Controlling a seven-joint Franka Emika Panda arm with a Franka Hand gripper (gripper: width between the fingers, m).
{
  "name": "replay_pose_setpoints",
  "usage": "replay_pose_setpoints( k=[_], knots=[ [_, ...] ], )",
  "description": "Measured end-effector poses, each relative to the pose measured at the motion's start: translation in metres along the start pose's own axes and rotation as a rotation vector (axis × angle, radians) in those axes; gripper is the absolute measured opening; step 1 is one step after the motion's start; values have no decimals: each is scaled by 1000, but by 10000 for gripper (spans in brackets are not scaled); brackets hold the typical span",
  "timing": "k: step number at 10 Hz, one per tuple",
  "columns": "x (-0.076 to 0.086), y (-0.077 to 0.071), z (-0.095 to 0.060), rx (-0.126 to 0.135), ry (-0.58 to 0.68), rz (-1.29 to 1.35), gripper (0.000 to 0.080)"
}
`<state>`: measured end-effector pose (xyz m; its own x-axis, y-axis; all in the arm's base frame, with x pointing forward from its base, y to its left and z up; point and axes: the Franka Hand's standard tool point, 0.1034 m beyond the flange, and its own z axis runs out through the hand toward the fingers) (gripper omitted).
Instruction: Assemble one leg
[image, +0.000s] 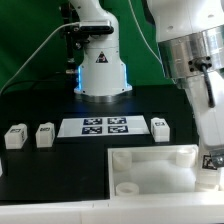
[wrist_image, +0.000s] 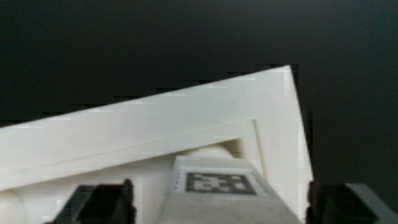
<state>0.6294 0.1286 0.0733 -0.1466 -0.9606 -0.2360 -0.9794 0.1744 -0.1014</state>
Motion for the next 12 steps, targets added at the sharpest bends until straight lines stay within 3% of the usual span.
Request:
replay_pose_setpoints(
  k=[1, 2, 3, 7, 8, 9, 11, 12],
  knots=[
    [0, 2, 0, -26, -5, -62, 549],
    [0, 2, -3, -61, 0, -197, 628],
    [0, -2, -7, -81, 25, -398, 643],
    [1, -4, -8, -95, 25, -805, 649],
    [3, -3, -7, -117, 32, -929, 649],
    [7, -4, -5, -163, 54, -1096, 649],
    [12, -8, -7, -184, 60, -1318, 649],
    [11, -8, -6, -181, 56, -1313, 649]
  ],
)
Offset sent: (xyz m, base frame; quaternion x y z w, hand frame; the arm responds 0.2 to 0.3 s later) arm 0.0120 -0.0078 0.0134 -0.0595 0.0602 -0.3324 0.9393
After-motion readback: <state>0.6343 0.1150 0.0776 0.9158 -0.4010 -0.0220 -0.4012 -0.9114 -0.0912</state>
